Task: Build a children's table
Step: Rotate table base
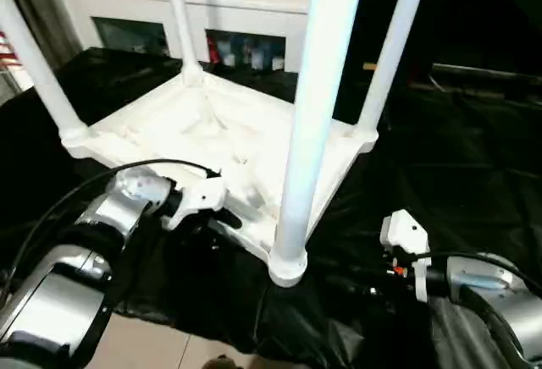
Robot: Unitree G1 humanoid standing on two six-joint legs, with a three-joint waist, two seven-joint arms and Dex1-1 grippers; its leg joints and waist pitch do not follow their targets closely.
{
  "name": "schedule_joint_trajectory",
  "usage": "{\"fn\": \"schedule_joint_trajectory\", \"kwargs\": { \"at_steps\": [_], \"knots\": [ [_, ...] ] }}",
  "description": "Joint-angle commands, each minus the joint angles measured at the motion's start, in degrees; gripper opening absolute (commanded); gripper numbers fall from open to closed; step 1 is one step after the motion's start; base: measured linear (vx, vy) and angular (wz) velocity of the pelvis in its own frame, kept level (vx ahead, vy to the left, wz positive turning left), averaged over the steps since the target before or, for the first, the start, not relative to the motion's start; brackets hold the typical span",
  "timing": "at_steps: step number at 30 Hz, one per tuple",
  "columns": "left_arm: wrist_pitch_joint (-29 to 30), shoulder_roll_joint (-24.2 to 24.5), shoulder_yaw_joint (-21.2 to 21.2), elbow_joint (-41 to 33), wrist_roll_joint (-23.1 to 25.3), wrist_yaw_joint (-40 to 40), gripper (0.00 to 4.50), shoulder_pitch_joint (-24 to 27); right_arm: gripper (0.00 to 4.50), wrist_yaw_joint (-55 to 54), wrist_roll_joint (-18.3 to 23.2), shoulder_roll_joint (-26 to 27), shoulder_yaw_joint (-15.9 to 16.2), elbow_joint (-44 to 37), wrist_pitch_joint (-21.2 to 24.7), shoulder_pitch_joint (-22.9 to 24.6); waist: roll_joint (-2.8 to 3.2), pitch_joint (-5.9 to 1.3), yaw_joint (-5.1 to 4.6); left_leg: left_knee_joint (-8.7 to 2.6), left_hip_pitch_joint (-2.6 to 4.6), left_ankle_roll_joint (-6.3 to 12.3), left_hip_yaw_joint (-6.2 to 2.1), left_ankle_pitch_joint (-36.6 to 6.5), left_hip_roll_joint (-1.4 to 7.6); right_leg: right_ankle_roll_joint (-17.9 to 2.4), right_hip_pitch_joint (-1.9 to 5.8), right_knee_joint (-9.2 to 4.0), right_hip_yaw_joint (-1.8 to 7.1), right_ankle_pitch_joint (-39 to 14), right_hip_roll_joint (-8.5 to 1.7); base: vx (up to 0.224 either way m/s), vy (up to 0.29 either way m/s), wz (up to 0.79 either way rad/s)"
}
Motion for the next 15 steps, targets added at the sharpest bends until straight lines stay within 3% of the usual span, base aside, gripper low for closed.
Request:
{"fn": "schedule_joint_trajectory", "kwargs": {
  "at_steps": [1, 6, 11, 15],
  "knots": [
    [-0.7, -0.2, -0.9, 1.1, 1.5, -0.7, 1.59, -0.9, 4.50, 0.0, 0.9, -0.1, -0.1, -0.8, 0.5, 0.1, 0.24, -3.46, 0.18, -4.28, 1.45, 0.84, -2.23, -11.2, 4.87, -12.5, 1.38, -4.23, 3.34, 4.6, -7.02, 0.000, 0.000, 0.00],
    [-1.1, -0.9, -2.1, 1.8, 2.8, -3.1, 1.33, -1.7, 4.50, 0.2, 1.2, -0.1, -0.3, -1.2, 0.8, 0.3, 0.34, -3.43, 0.14, -4.32, 1.42, 0.81, -2.28, -11.2, 4.91, -12.5, 1.40, -4.25, 3.31, 4.7, -7.00, 0.000, 0.000, 0.00],
    [5.6, -1.4, -2.6, -1.2, 2.2, -8.1, 0.84, -1.4, 4.50, 0.1, 1.7, 0.0, -1.2, -1.3, 0.7, 0.4, 0.35, -3.46, 0.04, -4.26, 1.38, 1.35, -2.18, -10.4, 4.90, -13.1, 1.36, -4.11, 3.27, 6.1, -6.99, 0.000, 0.000, 0.00],
    [9.3, -2.9, -2.1, -2.4, 3.2, -3.0, 0.60, -1.1, 4.50, -0.5, 1.8, 0.2, -2.0, -0.9, 0.4, 0.1, 0.17, -3.31, -0.02, -4.25, 1.44, 1.73, -2.08, -10.7, 4.96, -13.8, 1.30, -4.24, 3.31, 4.8, -7.05, 0.000, 0.000, 0.00]
  ]
}}
